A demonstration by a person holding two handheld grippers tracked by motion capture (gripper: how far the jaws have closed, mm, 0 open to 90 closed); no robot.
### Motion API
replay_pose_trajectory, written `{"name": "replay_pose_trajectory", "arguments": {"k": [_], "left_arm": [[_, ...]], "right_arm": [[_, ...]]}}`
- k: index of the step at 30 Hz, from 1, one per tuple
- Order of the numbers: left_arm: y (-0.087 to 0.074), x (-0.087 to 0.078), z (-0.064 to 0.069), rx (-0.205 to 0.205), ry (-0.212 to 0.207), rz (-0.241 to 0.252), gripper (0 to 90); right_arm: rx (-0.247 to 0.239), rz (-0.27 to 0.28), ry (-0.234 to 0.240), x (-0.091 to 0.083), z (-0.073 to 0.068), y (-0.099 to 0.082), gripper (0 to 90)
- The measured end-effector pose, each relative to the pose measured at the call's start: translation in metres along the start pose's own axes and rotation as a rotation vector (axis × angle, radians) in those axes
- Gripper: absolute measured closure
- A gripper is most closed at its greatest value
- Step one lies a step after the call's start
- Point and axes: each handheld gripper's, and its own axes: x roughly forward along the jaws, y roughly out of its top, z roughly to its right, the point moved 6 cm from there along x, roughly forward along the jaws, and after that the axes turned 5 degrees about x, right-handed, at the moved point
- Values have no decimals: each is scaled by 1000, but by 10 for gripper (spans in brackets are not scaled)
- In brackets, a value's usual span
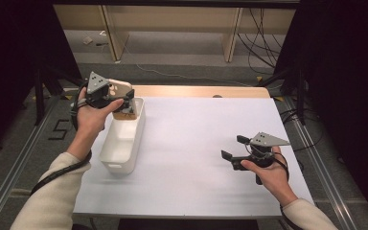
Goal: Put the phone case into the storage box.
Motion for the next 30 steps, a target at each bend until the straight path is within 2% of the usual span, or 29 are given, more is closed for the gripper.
{"name": "replay_pose_trajectory", "arguments": {"k": [13, 30], "left_arm": [[2, 6, 4, 3, -9, -3, 130], [0, 12, 1, 1, 0, -13, 130]], "right_arm": [[-1, -1, 2, 0, 0, 0, 127], [-2, -2, 3, 0, 0, 0, 127]]}}
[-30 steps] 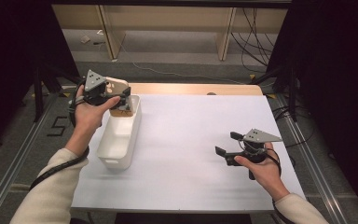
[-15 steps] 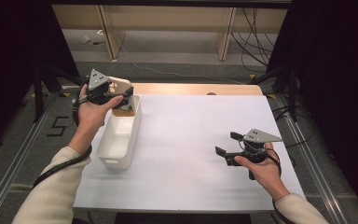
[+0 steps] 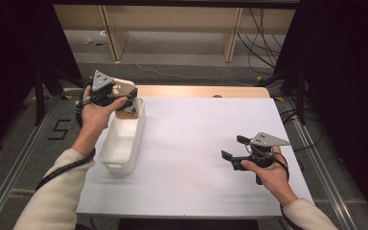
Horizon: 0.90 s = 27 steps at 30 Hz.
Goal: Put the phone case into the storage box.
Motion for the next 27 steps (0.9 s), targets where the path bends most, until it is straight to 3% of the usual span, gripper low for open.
{"name": "replay_pose_trajectory", "arguments": {"k": [27], "left_arm": [[-10, 13, -6, -9, 13, -36, 129]], "right_arm": [[0, 0, 0, 0, 1, 0, 128]]}}
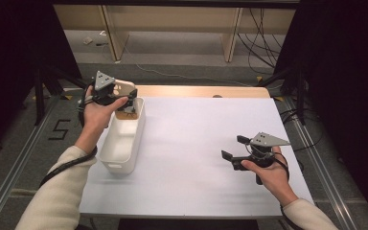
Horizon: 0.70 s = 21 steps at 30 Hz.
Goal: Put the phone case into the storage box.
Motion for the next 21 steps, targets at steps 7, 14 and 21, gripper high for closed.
{"name": "replay_pose_trajectory", "arguments": {"k": [7, 14, 21], "left_arm": [[0, 3, 0, 0, -2, -4, 129], [0, 7, -2, -4, -1, -8, 129], [-1, 10, -2, -4, 0, -14, 129]], "right_arm": [[0, -1, -1, 0, 0, 0, 128], [0, -3, -1, 0, 1, -1, 128], [0, -1, -1, 0, 1, 0, 128]]}}
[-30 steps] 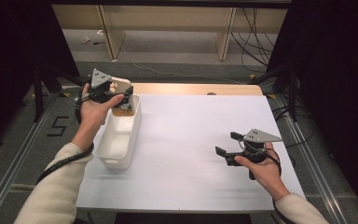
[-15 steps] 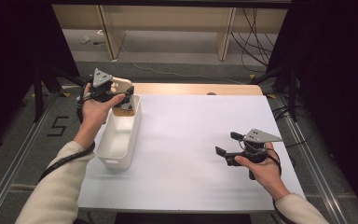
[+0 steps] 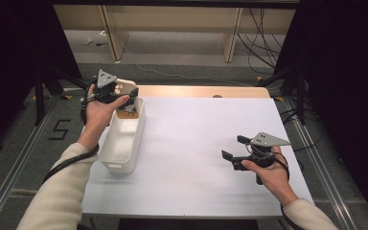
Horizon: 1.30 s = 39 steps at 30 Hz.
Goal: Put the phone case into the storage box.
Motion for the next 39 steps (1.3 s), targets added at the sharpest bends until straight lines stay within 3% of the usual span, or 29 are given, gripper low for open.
{"name": "replay_pose_trajectory", "arguments": {"k": [39], "left_arm": [[-3, 16, -3, -2, 1, -34, 129]], "right_arm": [[1, 3, -3, -2, 2, 0, 129]]}}
